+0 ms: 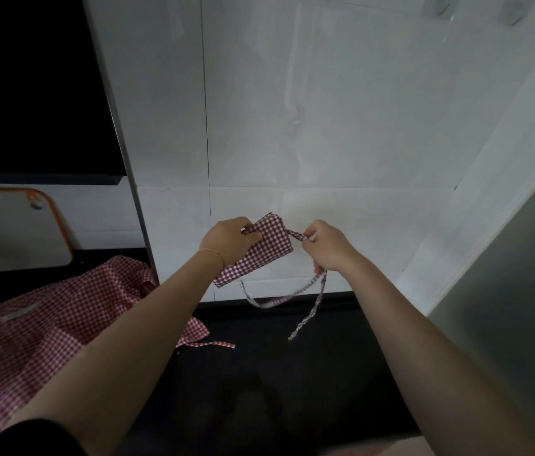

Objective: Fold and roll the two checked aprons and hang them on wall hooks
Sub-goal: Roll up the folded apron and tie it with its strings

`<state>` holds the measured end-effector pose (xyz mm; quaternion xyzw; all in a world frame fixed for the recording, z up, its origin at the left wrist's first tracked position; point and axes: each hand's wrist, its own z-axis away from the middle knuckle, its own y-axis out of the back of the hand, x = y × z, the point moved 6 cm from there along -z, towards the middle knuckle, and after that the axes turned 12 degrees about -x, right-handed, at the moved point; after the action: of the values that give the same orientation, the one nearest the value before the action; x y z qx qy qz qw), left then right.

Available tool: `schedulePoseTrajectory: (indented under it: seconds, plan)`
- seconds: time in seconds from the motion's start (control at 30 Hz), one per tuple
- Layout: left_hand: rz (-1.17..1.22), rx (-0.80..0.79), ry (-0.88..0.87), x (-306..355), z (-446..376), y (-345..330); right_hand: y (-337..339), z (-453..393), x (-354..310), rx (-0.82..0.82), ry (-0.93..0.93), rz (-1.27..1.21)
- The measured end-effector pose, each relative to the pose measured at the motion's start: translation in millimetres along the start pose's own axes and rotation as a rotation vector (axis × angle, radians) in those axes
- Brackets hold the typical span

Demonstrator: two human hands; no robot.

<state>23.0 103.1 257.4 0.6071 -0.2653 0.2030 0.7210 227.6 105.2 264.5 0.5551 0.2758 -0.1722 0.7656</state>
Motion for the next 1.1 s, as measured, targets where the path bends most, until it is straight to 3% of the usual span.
schedulePoseTrajectory:
  seconds: [0.13, 0.23, 0.3, 0.37, 0.47, 0.57, 0.63, 0.73, 0.87, 1.03, 1.1]
  plan:
    - [-0.036, -0.02, 0.053, -2.1, 1.7, -1.3, 9.7, -1.7, -8.8, 0.203, 0.094, 0.316]
    - [-0.082, -0.009, 0.067, -2.7, 2.5, 0.4, 11.7, -1.4, -12.1, 0.195, 0.139, 0.355]
    - [-0.132, 0.022, 0.092, -3.2, 2.4, 2.4, 5.9, 2.4, -17.0, 0.079, 0.15, 0.285]
    - [-0.234, 0.049, 0.112, -1.6, 2.5, 2.5, -9.9, 6.6, -23.4, -0.142, 0.108, 0.231]
    - [-0.462, 0.026, 0.07, 10.3, 2.8, -5.5, -30.2, 13.1, -39.8, -0.418, 0.092, 0.333]
    - [-0.607, -0.097, -0.061, 24.4, 5.6, -20.5, -23.3, 16.1, -61.0, -0.469, 0.155, 0.481]
    - [-0.534, -0.221, -0.162, 28.3, 9.5, -29.2, -7.2, 14.5, -66.6, -0.45, 0.169, 0.459]
    - [-0.413, -0.332, -0.304, 39.0, 18.7, -34.8, 16.9, 9.8, -60.4, -0.422, 0.176, 0.279]
    - [-0.332, -0.356, -0.488, 63.5, 32.3, -33.2, 22.8, -1.0, -33.7, -0.448, 0.162, -0.111]
    - [-0.021, -0.202, -0.494, 62.2, 30.6, -11.2, 13.5, -6.6, 5.7, -0.369, 0.068, -0.641]
    - [0.152, -0.137, -0.447, 59.6, 28.7, -0.2, 0.1, -8.3, 18.9, -0.43, 0.045, -0.836]
